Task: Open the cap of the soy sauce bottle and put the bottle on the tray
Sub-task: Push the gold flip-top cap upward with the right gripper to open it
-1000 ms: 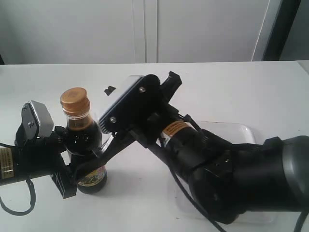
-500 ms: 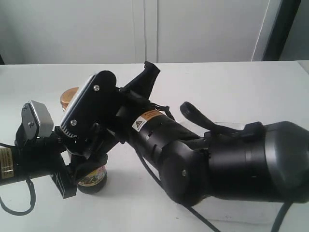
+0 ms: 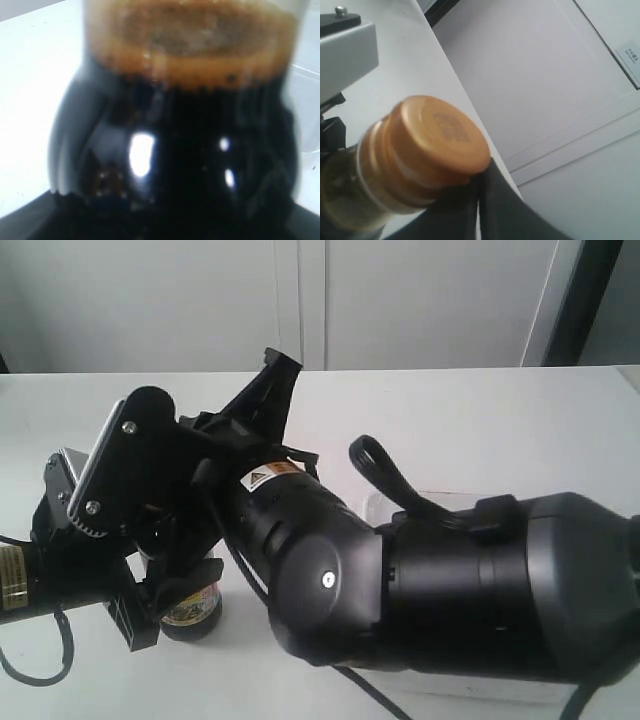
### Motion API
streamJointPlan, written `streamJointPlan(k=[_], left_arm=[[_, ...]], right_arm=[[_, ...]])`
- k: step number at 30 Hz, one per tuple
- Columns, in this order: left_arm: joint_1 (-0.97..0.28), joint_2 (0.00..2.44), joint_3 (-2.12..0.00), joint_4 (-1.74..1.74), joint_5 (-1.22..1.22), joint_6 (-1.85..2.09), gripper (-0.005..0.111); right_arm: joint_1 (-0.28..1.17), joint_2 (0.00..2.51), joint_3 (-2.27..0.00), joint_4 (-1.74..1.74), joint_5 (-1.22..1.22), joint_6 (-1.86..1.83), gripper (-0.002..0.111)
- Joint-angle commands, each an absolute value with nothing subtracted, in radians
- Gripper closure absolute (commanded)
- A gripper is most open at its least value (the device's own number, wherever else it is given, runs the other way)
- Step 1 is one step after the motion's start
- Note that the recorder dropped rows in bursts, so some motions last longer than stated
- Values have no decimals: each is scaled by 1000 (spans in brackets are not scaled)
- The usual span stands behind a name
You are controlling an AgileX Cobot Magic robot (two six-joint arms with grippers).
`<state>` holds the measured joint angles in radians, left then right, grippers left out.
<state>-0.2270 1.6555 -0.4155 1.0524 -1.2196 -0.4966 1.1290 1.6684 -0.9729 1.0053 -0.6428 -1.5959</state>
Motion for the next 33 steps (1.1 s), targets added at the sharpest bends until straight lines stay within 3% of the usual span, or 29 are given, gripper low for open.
streamJointPlan(k=[1,16,25,33], left_arm=[[-233,1654,-415,1082,-1221,-496,107],[-233,1654,-415,1082,-1221,-496,107],[-233,1654,-415,1082,-1221,-496,107],[-233,1654,-415,1084,-1221,-496,107]], right_arm=[[1140,1668,-989,1015,-659,-1624,108],[1148,1676,-1133,1025,-565,-1636,108],[1144,1688,-1165,1097,-636,-1636,108],[1044,1688,-1165,1133,-530,-1563,108]])
